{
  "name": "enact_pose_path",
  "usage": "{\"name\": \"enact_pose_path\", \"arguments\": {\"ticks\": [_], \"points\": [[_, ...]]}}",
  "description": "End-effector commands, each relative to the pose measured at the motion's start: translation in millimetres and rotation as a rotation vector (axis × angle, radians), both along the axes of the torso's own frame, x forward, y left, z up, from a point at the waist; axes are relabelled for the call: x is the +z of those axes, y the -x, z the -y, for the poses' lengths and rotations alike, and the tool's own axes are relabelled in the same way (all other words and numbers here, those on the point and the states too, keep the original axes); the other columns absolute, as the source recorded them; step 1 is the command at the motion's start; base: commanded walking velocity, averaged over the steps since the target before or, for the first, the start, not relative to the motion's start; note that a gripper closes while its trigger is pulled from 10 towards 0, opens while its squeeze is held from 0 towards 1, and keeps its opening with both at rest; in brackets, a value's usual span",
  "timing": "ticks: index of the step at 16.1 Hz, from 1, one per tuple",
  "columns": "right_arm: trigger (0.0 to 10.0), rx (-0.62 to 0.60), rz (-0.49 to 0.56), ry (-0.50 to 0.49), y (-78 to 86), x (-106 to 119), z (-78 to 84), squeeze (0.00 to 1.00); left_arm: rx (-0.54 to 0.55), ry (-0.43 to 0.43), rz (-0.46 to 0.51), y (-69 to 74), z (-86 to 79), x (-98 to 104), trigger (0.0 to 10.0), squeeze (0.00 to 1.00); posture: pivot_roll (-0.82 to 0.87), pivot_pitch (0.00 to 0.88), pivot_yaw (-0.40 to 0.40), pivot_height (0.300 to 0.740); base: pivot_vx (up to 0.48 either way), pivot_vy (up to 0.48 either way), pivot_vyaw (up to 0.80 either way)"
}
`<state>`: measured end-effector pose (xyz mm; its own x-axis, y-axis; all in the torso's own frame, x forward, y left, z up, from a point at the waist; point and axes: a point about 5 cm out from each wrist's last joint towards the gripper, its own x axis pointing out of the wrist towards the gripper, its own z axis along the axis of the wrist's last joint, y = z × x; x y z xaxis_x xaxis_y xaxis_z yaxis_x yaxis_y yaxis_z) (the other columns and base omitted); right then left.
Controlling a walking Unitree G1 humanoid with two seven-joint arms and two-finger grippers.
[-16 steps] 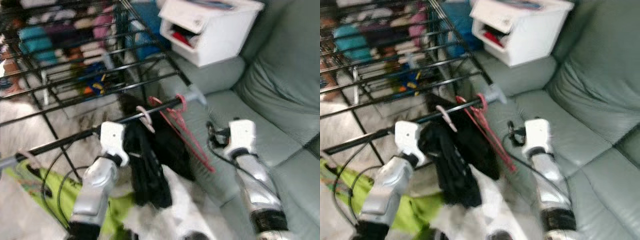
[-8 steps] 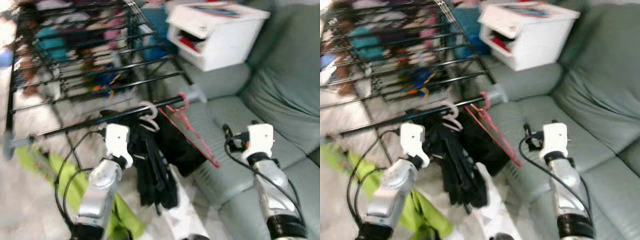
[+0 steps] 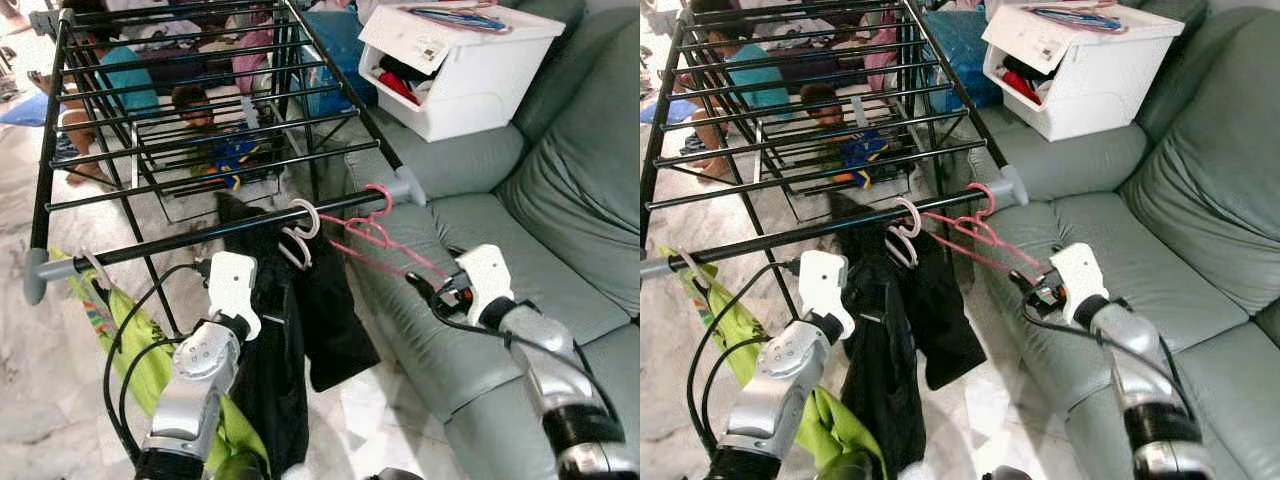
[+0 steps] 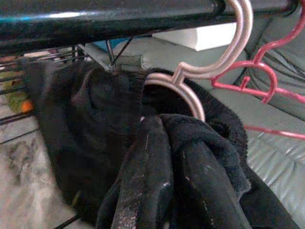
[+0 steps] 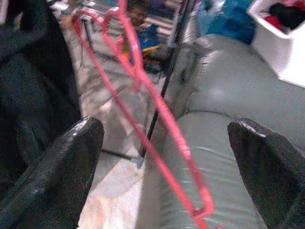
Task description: Hang hanger
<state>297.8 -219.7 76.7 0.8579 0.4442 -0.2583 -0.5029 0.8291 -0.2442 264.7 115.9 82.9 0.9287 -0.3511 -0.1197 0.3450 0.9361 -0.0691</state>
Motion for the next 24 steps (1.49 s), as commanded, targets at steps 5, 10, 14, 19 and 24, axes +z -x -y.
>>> {"name": "enact_pose_path", "arguments": {"ticks": [5,10,14,19,24], "points": [[10.0,0.185,-0.085,0.16,-26.5,20.3,13.9,0.0,-0.033,-0.048,-0.007,14.2,-8.6,4.5,10.0,0.0,0.09,0.02,-0.003,0.74,0.0,0.0,0.0],[10.0,0.329,-0.22,0.238,-42.0,27.6,8.3,0.0,-0.024,-0.074,-0.049,35.5,-19.8,6.3,10.0,0.0,0.14,0.086,-0.018,0.74,0.0,0.0,0.0],[10.0,0.308,-0.232,0.275,-49.2,29.2,4.0,0.0,-0.024,-0.075,-0.062,39.1,-18.0,8.2,10.0,0.0,0.14,0.095,-0.028,0.74,0.0,0.0,0.0],[10.0,0.204,-0.236,0.278,-44.5,26.6,24.3,0.0,-0.024,-0.068,-0.077,38.5,-13.6,6.3,10.0,0.0,0.12,0.078,-0.033,0.74,0.0,0.0,0.0],[10.0,0.125,-0.056,-0.072,-41.0,32.7,5.0,0.0,-0.07,-0.064,-0.071,24.8,0.0,2.9,10.0,0.0,0.06,0.019,0.014,0.74,0.0,0.0,0.0]]}}
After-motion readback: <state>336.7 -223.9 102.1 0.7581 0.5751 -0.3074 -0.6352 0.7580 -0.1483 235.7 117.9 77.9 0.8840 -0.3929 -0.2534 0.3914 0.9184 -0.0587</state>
